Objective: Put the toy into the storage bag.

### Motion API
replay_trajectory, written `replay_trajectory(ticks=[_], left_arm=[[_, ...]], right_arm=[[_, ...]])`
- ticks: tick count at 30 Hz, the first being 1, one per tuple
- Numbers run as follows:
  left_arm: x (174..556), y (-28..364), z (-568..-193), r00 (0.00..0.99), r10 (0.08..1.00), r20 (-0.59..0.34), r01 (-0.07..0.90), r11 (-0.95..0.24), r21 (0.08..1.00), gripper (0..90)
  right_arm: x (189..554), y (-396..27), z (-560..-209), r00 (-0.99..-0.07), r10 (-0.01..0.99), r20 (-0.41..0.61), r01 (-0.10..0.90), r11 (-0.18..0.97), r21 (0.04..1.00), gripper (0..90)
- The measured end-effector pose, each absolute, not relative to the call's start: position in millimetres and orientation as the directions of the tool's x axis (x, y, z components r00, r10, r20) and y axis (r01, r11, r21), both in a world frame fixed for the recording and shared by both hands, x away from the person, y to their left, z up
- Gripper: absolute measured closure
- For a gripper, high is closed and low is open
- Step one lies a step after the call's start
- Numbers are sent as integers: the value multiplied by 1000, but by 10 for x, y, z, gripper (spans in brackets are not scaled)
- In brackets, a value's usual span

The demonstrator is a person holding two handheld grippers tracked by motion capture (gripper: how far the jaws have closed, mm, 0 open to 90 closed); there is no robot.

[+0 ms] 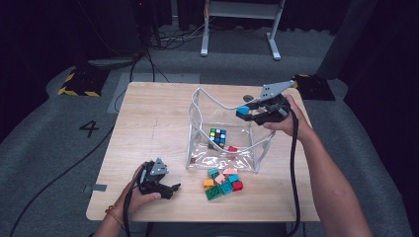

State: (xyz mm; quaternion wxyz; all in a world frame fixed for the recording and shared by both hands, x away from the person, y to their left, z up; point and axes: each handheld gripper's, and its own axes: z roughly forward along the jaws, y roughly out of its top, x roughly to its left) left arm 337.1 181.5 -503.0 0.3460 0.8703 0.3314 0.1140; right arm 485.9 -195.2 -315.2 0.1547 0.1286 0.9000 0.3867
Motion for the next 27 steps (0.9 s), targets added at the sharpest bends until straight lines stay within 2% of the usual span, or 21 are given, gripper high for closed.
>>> replay_trajectory(ticks=[13, 27], left_arm=[[3371, 1815, -5030, 754, 656, -31, 498, -541, 678, 121], [3372, 1815, -5030, 755, 655, -31, 498, -542, 677, 120]], right_arm=[[4946, -1674, -3209, -933, 306, -191, 146, 804, 576, 558], [4988, -1938, -3258, -929, 340, -144, 239, 851, 468, 557]])
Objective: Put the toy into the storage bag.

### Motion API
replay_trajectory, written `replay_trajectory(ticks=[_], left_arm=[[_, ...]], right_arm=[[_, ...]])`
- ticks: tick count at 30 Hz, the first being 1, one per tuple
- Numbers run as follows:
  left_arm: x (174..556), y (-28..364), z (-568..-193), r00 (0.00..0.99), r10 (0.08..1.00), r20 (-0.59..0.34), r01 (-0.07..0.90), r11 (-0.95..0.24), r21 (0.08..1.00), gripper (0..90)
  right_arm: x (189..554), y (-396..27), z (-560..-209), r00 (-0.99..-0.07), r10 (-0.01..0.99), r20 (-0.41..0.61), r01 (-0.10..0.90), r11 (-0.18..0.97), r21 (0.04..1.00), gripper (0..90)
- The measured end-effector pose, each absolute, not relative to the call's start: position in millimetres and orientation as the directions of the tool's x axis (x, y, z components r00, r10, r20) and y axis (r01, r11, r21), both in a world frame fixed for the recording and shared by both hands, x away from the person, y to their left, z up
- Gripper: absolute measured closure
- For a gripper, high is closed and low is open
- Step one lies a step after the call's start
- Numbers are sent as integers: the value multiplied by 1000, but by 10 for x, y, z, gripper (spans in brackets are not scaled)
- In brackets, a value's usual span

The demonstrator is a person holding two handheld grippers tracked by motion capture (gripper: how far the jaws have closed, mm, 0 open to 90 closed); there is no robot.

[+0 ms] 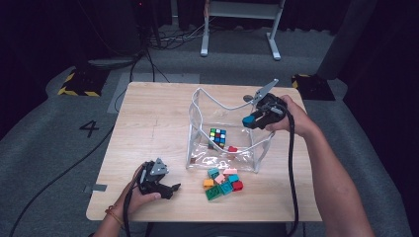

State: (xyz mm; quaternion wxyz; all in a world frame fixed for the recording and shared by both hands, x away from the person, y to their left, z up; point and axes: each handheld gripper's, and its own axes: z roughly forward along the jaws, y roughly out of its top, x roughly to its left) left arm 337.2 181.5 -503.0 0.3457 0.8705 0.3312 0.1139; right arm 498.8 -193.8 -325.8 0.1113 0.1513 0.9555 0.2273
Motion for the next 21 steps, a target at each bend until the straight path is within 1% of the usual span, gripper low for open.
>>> replay_trajectory(ticks=[6, 8, 13, 16, 18, 21], left_arm=[[3370, 1815, -5030, 754, 656, -32, 499, -541, 677, 120], [3370, 1814, -5030, 754, 656, -33, 500, -541, 677, 120], [3370, 1814, -5030, 754, 656, -32, 499, -541, 677, 120], [3370, 1814, -5030, 754, 656, -32, 499, -541, 677, 120], [3370, 1814, -5030, 754, 656, -32, 500, -541, 677, 120], [3370, 1815, -5030, 754, 656, -32, 499, -541, 677, 120]], right_arm=[[4961, -2028, -3254, -922, 355, -153, 262, 865, 429, 557], [4957, -2054, -3258, -910, 372, -181, 276, 872, 405, 557], [4931, -2095, -3293, -915, 355, -191, 267, 888, 375, 555], [4915, -2116, -3291, -915, 362, -179, 268, 875, 402, 543], [4898, -2132, -3276, -915, 362, -175, 260, 865, 429, 502], [4873, -2178, -3248, -916, 369, -161, 249, 834, 493, 469]])
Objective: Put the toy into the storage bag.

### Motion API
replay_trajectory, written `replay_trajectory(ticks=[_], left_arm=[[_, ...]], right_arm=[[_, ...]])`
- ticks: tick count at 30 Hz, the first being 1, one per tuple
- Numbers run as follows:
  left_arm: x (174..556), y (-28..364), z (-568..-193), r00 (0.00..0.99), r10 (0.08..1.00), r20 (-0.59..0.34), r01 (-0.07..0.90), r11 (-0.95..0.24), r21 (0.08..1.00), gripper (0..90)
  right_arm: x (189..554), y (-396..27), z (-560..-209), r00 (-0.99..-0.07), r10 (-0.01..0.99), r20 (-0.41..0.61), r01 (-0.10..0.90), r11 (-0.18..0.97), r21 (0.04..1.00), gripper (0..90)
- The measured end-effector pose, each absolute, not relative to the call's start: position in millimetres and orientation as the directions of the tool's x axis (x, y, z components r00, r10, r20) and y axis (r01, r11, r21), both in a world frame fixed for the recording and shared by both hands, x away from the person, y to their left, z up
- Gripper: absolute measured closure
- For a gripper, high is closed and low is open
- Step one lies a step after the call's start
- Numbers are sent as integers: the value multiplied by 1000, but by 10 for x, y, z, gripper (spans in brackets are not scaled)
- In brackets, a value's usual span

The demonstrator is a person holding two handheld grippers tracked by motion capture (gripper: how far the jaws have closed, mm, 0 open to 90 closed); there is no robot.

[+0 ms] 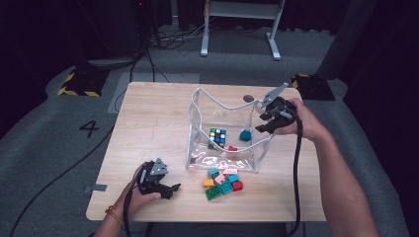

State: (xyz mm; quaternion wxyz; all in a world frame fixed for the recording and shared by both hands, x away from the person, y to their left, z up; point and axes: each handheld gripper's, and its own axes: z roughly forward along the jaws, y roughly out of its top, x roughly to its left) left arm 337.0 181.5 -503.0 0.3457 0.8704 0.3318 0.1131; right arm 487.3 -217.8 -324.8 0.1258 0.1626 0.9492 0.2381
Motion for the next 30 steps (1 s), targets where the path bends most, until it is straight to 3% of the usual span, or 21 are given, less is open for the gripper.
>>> replay_trajectory(ticks=[11, 19, 30], left_arm=[[3370, 1814, -5030, 754, 656, -32, 500, -541, 677, 120], [3370, 1814, -5030, 754, 656, -33, 500, -541, 677, 120], [3370, 1814, -5030, 754, 656, -32, 499, -541, 677, 120]], right_arm=[[4673, -2418, -3162, -890, 428, -156, 213, 693, 689, 302], [4445, -2626, -3048, -854, 500, -145, 191, 560, 806, 279], [4125, -2898, -3055, -811, 558, -174, 163, 501, 850, 283]])
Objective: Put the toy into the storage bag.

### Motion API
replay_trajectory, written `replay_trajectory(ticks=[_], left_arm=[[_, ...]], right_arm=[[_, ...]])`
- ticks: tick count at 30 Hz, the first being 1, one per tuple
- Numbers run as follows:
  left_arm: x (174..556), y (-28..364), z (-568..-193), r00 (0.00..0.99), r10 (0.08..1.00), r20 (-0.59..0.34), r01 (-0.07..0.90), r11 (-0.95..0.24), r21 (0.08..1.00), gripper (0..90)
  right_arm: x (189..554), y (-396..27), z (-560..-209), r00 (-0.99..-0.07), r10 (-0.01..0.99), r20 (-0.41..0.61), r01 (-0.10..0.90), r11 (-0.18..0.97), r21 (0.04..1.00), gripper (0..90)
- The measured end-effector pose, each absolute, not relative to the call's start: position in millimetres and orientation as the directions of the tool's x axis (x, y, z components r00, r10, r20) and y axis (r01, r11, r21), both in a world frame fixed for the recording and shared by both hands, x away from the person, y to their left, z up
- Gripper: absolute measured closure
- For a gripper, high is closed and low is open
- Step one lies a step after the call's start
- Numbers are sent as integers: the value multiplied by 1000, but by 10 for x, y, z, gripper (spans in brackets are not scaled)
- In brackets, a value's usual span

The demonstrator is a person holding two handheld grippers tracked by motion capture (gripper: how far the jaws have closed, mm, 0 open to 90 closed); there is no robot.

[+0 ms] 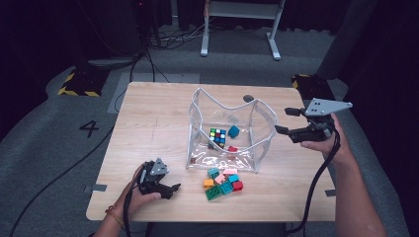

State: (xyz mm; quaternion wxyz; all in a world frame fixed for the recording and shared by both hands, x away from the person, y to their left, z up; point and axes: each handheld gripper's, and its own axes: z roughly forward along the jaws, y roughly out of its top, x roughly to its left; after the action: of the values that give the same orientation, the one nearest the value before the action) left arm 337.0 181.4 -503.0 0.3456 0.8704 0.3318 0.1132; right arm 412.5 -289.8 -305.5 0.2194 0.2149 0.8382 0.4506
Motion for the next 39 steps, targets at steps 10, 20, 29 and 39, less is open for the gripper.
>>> replay_trajectory(ticks=[10, 20, 29, 39], left_arm=[[3370, 1814, -5030, 754, 656, -33, 500, -541, 677, 120], [3370, 1814, -5030, 754, 656, -33, 500, -541, 677, 121], [3369, 1814, -5030, 753, 657, -31, 500, -540, 677, 121], [3369, 1814, -5030, 753, 657, -31, 499, -540, 678, 121]], right_arm=[[3884, -3089, -3300, -792, 586, -168, 162, 468, 869, 285], [3703, -3043, -3685, -815, 558, -156, 183, 504, 844, 311], [3573, -2890, -4106, -850, 518, -99, 223, 523, 823, 326], [3431, -2669, -4605, -905, 424, 15, 274, 558, 783, 344]])
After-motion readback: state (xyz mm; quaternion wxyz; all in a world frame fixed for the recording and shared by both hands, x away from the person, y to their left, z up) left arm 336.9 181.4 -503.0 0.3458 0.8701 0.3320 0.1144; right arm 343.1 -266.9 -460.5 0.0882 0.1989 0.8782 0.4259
